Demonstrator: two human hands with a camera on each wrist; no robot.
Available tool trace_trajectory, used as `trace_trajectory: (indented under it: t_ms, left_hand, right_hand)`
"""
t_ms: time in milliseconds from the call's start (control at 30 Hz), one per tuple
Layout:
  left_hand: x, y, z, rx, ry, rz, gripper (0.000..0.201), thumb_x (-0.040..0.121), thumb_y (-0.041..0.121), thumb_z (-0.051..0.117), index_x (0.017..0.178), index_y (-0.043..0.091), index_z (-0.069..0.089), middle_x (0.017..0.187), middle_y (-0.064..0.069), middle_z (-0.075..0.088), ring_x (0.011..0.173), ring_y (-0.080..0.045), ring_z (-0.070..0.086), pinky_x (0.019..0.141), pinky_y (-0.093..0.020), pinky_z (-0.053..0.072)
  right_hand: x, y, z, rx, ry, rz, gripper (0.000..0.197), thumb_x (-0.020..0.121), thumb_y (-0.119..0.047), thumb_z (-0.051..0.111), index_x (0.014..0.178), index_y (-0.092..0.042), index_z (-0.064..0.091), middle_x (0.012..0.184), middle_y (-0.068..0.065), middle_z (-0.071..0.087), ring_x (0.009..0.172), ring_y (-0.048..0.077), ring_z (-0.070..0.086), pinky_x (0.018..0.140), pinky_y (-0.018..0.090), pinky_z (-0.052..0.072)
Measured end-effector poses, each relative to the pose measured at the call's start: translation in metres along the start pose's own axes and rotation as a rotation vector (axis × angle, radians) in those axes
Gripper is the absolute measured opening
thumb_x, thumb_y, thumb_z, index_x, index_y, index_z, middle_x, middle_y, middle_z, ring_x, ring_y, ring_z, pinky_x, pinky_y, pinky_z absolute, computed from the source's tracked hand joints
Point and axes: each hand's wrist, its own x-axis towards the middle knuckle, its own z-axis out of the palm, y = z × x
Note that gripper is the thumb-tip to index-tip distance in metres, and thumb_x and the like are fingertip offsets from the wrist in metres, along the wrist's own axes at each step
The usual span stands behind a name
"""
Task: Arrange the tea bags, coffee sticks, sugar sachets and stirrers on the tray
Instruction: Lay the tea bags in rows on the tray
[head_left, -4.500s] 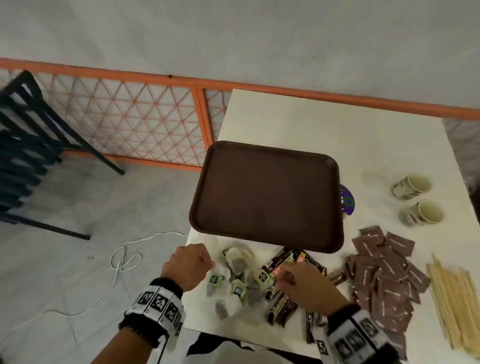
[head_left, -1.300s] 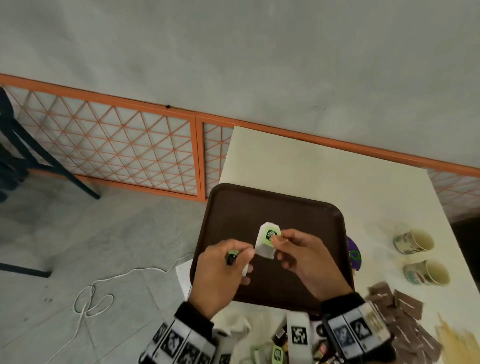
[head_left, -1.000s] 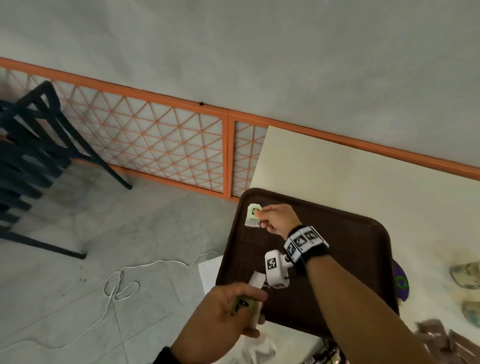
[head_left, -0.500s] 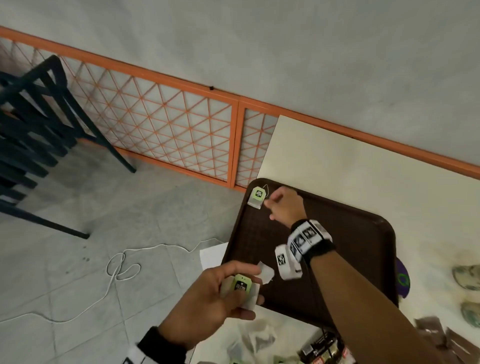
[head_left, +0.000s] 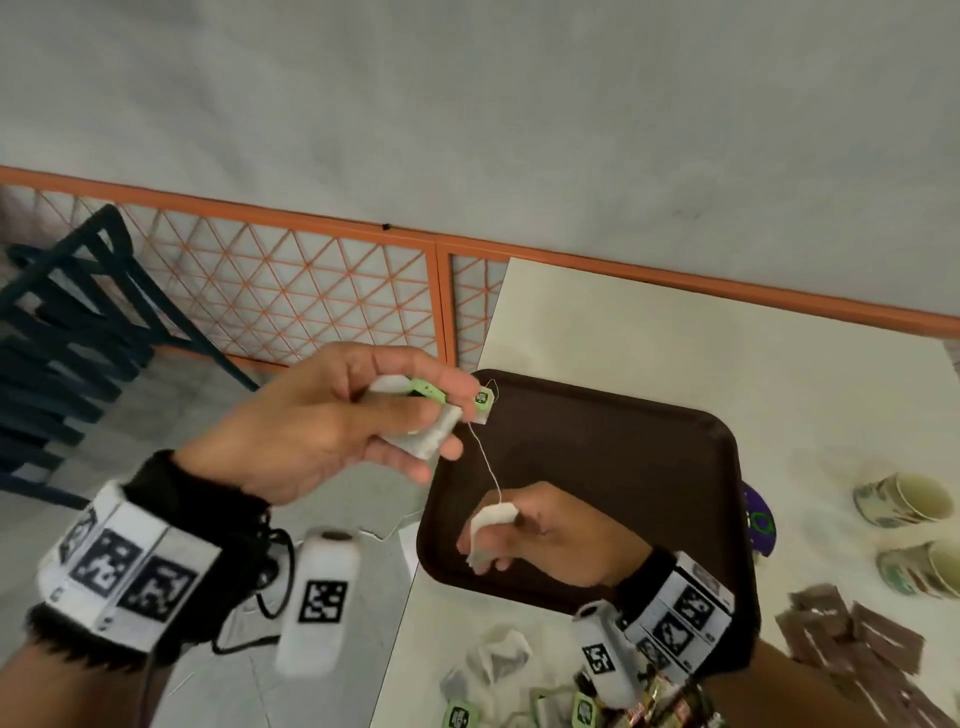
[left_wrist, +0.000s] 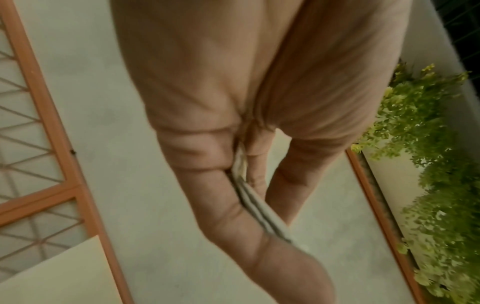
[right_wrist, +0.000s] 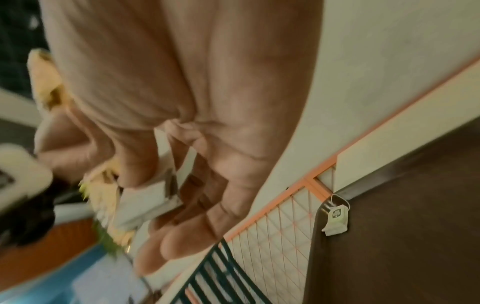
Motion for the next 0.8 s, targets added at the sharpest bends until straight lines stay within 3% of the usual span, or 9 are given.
trace_trajectory:
  t_ms: [133,200,300,367,467,567,667,733,800]
  left_hand:
    - [-0.011,-0.007,-0.018,-0.041,-0.034,-0.077,0.059,0.064,0.029,0.088,0.118,0.013,0.068,0.107,-0.020,0.070,0.082,-0.028,0.072,0.059,-0.028,0.060]
    - [-0.011,-0.025,-0.021,-0.001,-0.023,-0.153,0.061,0.063,0.032,0.088,0.119,0.016,0.067,0.104,-0.019,0.070,0.080,-0.028,0.071,0.057,-0.028,0.059]
    - [-0.007,-0.068,-0.010,0.155,0.035,-0.265,0.040,0.078,0.025,0.079,0.116,0.018,0.067,0.094,-0.007,0.073,0.078,-0.027,0.071,0.055,-0.027,0.058]
    - [-0.004,-0.097,0.006,0.171,0.055,-0.318,0.027,0.085,0.022,0.071,0.111,0.014,0.067,0.092,-0.007,0.073,0.076,-0.027,0.071,0.054,-0.028,0.056]
    - [0.005,-0.127,0.043,0.004,0.156,-0.308,0.022,0.095,0.021,0.060,0.105,0.003,0.065,0.092,-0.013,0.072,0.072,-0.021,0.070,0.053,-0.026,0.053]
    - [0.014,-0.140,0.083,-0.158,0.329,-0.281,0.020,0.098,0.022,0.056,0.099,0.006,0.069,0.088,-0.008,0.072,0.072,-0.016,0.070,0.054,-0.025,0.053]
    - [0.021,-0.147,0.103,-0.217,0.390,-0.296,0.018,0.097,0.024,0.058,0.096,0.011,0.071,0.086,-0.006,0.071,0.072,-0.015,0.068,0.055,-0.025,0.052]
    - [0.022,-0.148,0.104,-0.102,0.398,-0.286,0.012,0.095,0.024,0.062,0.097,0.014,0.069,0.083,-0.006,0.068,0.066,-0.013,0.064,0.053,-0.022,0.049]
    - [0.022,-0.146,0.099,0.153,0.349,-0.198,0.017,0.088,0.028,0.070,0.104,0.023,0.064,0.080,-0.002,0.065,0.063,-0.008,0.060,0.055,-0.019,0.047]
  right_hand:
    - [-0.039,0.003,-0.015,0.232,0.229,-0.012,0.021,0.099,-0.016,0.055,0.101,0.000,0.067,0.084,0.013,0.067,0.073,0.023,0.066,0.063,0.026,0.053]
    - [-0.056,0.007,-0.027,0.306,0.310,0.041,0.021,0.094,-0.016,0.057,0.104,0.000,0.067,0.082,0.014,0.065,0.064,0.020,0.061,0.057,0.024,0.050]
    - [-0.081,-0.004,-0.044,0.363,0.459,0.098,0.021,0.092,-0.022,0.058,0.102,-0.010,0.072,0.082,0.013,0.067,0.060,0.018,0.057,0.052,0.021,0.046]
    - [-0.092,-0.021,-0.050,0.469,0.511,0.075,0.025,0.093,-0.018,0.054,0.108,-0.004,0.068,0.087,0.014,0.067,0.064,0.019,0.059,0.054,0.021,0.049]
    - [-0.095,-0.043,-0.040,0.522,0.501,0.050,0.029,0.091,-0.015,0.055,0.112,0.002,0.064,0.087,0.016,0.067,0.071,0.022,0.065,0.060,0.022,0.055]
    - [-0.085,-0.037,-0.009,0.459,0.602,0.117,0.020,0.090,-0.016,0.062,0.105,-0.004,0.070,0.091,0.017,0.072,0.076,0.021,0.068,0.065,0.025,0.054]
    - [-0.082,-0.019,0.013,0.337,0.709,0.202,0.016,0.094,-0.018,0.062,0.099,-0.005,0.070,0.094,0.016,0.072,0.074,0.017,0.068,0.065,0.027,0.051]
    - [-0.088,-0.016,0.012,0.147,0.722,0.252,0.014,0.095,-0.023,0.062,0.093,-0.013,0.071,0.090,0.008,0.073,0.074,0.013,0.068,0.064,0.027,0.053]
    - [-0.097,-0.022,0.005,-0.006,0.635,0.272,0.015,0.095,-0.026,0.061,0.089,-0.017,0.070,0.086,0.005,0.072,0.072,0.009,0.068,0.064,0.024,0.054]
